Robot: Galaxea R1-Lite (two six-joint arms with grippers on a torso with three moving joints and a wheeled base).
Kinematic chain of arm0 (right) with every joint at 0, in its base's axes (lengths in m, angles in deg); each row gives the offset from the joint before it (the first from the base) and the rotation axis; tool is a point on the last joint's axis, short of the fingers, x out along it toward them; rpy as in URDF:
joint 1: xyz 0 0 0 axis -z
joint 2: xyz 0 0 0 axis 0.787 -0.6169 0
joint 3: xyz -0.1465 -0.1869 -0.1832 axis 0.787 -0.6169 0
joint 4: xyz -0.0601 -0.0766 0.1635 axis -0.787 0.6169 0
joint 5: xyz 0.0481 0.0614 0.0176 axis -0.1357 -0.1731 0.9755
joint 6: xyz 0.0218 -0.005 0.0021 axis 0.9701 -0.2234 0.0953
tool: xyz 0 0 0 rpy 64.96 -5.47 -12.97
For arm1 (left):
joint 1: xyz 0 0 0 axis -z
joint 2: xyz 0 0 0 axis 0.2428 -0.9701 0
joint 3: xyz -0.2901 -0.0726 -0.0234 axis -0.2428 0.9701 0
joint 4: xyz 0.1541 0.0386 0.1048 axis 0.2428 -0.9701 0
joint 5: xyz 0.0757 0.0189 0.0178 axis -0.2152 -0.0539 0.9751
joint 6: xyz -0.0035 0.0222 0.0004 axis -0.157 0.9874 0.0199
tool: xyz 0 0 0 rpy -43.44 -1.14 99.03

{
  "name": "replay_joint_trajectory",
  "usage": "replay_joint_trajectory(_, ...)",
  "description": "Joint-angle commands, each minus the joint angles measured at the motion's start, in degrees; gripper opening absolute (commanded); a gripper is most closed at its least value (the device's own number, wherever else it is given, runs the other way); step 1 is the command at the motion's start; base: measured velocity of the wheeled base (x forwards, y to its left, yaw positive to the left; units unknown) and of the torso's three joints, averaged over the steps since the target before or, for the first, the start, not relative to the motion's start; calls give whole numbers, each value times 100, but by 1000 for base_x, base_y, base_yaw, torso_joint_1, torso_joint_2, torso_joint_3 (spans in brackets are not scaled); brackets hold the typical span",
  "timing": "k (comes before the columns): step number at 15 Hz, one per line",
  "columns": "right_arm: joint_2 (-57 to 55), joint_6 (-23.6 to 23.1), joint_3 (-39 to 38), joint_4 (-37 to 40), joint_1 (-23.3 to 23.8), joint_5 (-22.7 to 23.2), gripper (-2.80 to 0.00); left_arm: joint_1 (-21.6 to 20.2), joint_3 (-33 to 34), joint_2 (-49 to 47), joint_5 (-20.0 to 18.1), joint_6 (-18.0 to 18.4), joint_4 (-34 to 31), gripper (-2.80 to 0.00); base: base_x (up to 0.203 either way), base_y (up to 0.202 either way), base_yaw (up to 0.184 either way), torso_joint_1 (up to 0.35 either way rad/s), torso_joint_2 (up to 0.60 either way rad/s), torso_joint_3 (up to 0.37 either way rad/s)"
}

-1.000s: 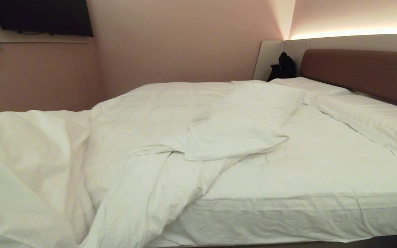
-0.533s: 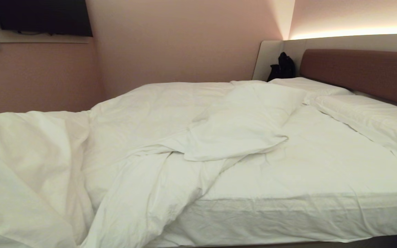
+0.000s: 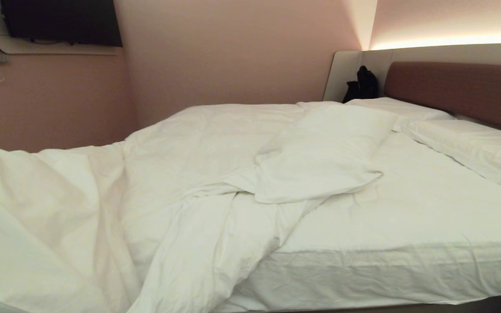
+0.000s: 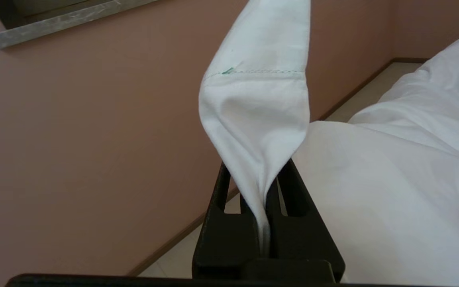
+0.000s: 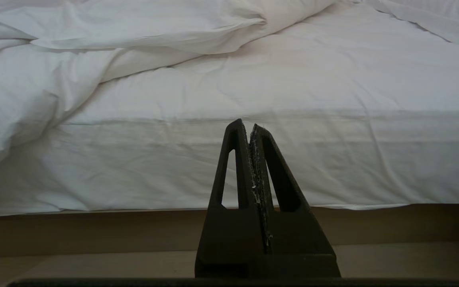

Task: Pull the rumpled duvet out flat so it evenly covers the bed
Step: Flatten the corners of the folded blanket

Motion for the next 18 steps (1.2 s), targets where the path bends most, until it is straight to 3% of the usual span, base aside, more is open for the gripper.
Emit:
replay_joint_trajectory(1, -9, 0, 0, -1, 2, 0, -280, -5, 0, -4, 19, 10, 11, -280, 0, 191, 3, 2, 5, 0)
replay_joint_trajectory(18, -9, 0, 0, -1, 2, 0, -280, -5, 9, 2, 24, 10, 11, -280, 0, 196, 0, 3, 1, 2)
